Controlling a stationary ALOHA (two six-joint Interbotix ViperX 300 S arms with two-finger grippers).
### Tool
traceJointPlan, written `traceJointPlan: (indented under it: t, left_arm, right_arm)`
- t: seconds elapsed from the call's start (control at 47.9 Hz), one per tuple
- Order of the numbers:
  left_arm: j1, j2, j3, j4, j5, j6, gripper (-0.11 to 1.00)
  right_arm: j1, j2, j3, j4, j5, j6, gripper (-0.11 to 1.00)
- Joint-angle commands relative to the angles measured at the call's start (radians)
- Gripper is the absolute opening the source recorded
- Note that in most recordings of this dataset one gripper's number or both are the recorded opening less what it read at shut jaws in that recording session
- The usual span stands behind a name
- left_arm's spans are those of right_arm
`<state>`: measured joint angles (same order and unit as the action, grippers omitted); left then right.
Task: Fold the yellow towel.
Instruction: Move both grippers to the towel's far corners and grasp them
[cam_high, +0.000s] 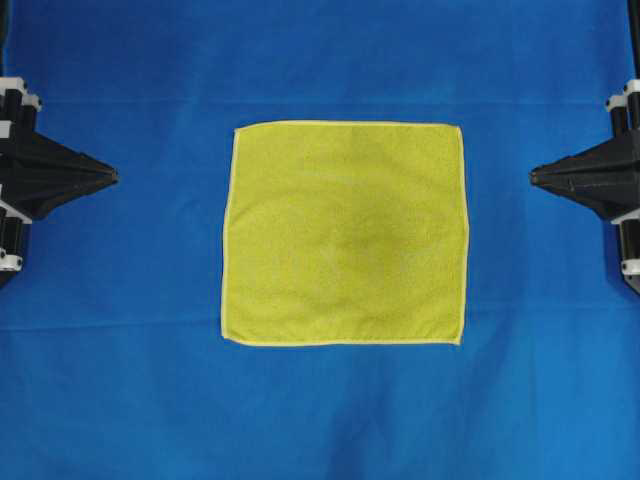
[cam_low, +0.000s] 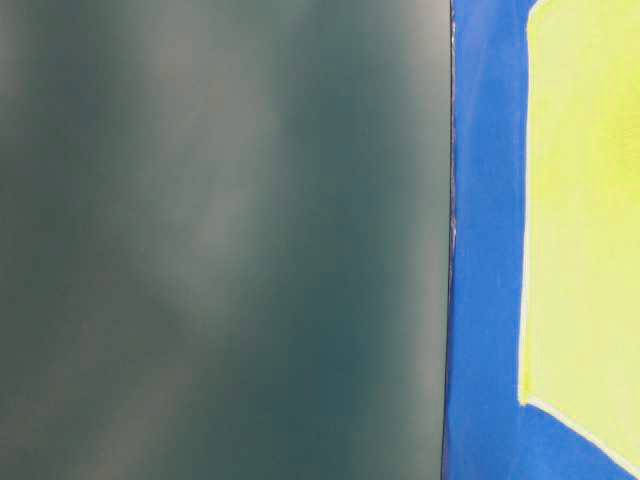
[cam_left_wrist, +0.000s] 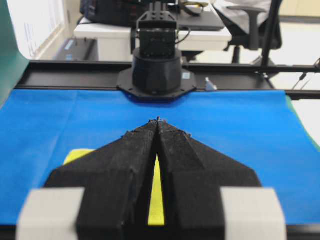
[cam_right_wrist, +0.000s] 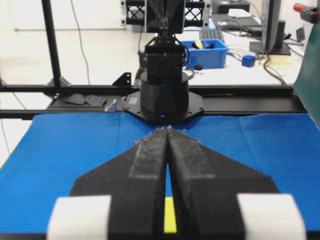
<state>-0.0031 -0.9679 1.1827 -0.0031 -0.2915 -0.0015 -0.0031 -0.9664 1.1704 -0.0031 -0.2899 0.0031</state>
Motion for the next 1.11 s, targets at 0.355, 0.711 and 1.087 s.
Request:
traceJointPlan:
  t: [0.355, 0.711, 1.087]
  left_arm:
    - [0.092, 0.137, -0.031, -0.025, -0.012, 0.006, 0.00]
    - [0.235, 0.442, -0.091, -0.026, -0.028, -0.005, 0.13]
    - [0.341, 0.828, -0.189, -0.026, -0.109, 0.006, 0.83]
  right_arm:
    - [-0.161, 0.084, -0.081, 0.011, 0.230, 0.020, 0.00]
    - [-0.385, 0.365, -0.112, 0.014, 0.284, 0.023, 0.14]
    - [-0.466, 0.712, -0.158, -0.005, 0.241, 0.018, 0.58]
